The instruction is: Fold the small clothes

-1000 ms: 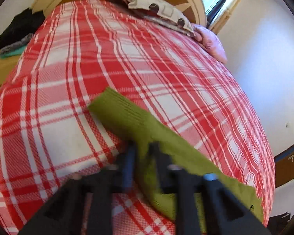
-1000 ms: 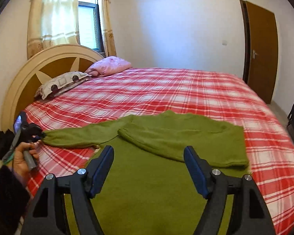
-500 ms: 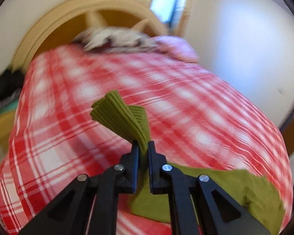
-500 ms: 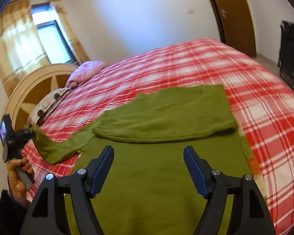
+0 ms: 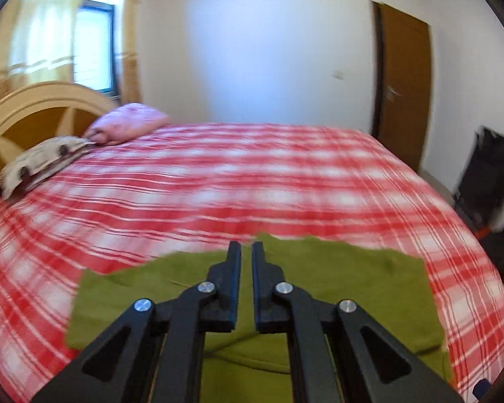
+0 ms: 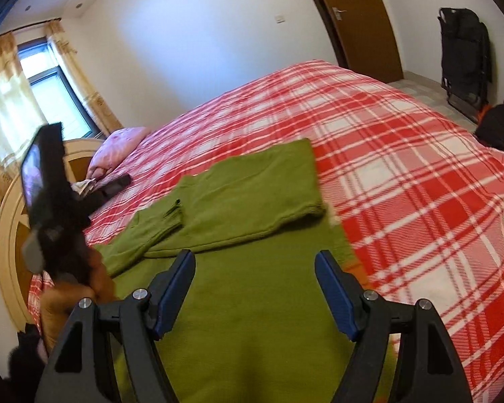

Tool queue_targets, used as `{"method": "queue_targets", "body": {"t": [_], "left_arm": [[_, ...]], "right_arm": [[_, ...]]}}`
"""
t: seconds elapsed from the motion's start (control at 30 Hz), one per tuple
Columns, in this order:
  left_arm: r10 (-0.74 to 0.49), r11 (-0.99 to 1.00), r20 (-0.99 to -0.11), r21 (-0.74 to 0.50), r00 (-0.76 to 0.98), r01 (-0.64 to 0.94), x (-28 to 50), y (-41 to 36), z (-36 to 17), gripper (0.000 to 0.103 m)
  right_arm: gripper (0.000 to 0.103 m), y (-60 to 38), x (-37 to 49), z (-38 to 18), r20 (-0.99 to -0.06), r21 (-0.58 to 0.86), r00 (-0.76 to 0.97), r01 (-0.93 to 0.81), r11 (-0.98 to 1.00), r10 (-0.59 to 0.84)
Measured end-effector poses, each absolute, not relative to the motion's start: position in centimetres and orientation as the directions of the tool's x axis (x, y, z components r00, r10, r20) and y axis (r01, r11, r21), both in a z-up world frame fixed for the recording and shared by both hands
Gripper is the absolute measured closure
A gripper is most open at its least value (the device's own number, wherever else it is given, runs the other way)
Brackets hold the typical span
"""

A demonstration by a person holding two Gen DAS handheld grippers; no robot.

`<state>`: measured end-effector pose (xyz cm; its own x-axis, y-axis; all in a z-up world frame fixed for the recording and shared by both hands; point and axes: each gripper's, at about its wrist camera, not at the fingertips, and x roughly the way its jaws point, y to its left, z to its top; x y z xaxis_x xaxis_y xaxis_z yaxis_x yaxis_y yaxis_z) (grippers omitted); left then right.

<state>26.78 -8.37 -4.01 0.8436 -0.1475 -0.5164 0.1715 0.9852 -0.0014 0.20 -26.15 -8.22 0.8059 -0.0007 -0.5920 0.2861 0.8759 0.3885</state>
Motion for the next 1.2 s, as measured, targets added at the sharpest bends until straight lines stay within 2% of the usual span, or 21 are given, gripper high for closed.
{"method": "queue_targets", "body": {"t": [0.07,0.13,0.27,0.33,0.37,0.4,0.5,0.63,0.73,0.8,0.93,0.97,1.0,1.1,1.2], "left_arm": [[-0.167,0.978,-0.565,0.007,0.808,0.207,26.8,-10.3,-5.4,0.096],[-0.183,0.975,-0.601,-0.007,0.778,0.224,26.4,-10.5,-6.2,0.091],[-0.181,0.98,-0.639,-0.048,0.748,0.196,24.8,-7.0,-6.7,0.084],[-0.152,0.987,-0.644,-0.063,0.75,0.146,24.1,-3.9,-6.8,0.059],[-0.116,0.993,-0.642,-0.068,0.758,0.095,23.9,-1.6,-6.8,0.036],[-0.072,0.997,-0.633,-0.071,0.77,0.036,23.6,0.4,-6.8,0.026],[0.033,0.994,-0.613,-0.06,0.789,-0.088,22.8,5.6,-6.5,0.025],[0.136,0.981,-0.625,-0.022,0.768,-0.192,22.5,9.2,-7.8,0.025],[0.139,0.973,-0.648,-0.05,0.749,-0.224,22.5,9.8,-9.7,0.025],[0.142,0.964,-0.654,-0.077,0.743,-0.253,22.2,9.7,-10.8,0.025],[0.137,0.949,-0.675,-0.121,0.725,-0.291,22.3,10.1,-12.5,0.025],[0.132,0.945,-0.682,-0.133,0.719,-0.3,22.3,10.3,-12.9,0.025],[0.131,0.942,-0.685,-0.139,0.717,-0.305,22.4,10.5,-13.2,0.025],[0.111,0.928,-0.704,-0.18,0.702,-0.327,22.7,11.6,-14.1,0.025],[0.1,0.918,-0.699,-0.21,0.709,-0.336,22.7,12.0,-14.2,0.025]], "right_arm": [[0.029,-26.8,0.2,-8.5,-0.594,0.415,0.804,0.288,0.863,0.017],[0.029,-26.9,0.6,-8.3,-0.582,0.438,0.812,0.263,0.86,0.047],[0.029,-25.1,3.6,-7.0,-0.533,0.48,0.826,0.116,0.87,0.184],[0.029,-23.9,6.2,-6.8,-0.516,0.516,0.812,0.038,0.856,0.275],[0.029,-23.4,7.2,-6.9,-0.52,0.517,0.804,0.028,0.856,0.288],[0.029,-22.4,9.3,-7.2,-0.533,0.514,0.786,0.009,0.858,0.312],[0.029,-20.1,13.9,-8.6,-0.575,0.514,0.731,-0.028,0.858,0.368],[0.029,-17.1,19.5,-11.0,-0.636,0.418,0.702,-0.036,0.908,0.321],[0.039,-15.3,22.8,-12.3,-0.68,0.342,0.684,-0.026,0.939,0.266],[0.05,-14.6,24.4,-12.9,-0.699,0.329,0.665,-0.027,0.944,0.263],[0.053,-12.5,25.6,-14.1,-0.728,0.22,0.656,-0.052,0.974,0.199],[0.057,-12.1,25.6,-14.2,-0.726,0.189,0.663,-0.064,0.98,0.183],[0.071,-11.7,25.6,-14.3,-0.727,0.164,0.665,-0.073,0.984,0.17],[0.092,-11.9,25.3,-14.1,-0.728,0.166,0.665,-0.069,0.984,0.169],[0.094,-11.7,24.8,-12.7,-0.696,0.158,0.696,-0.093,0.983,0.178]]}}
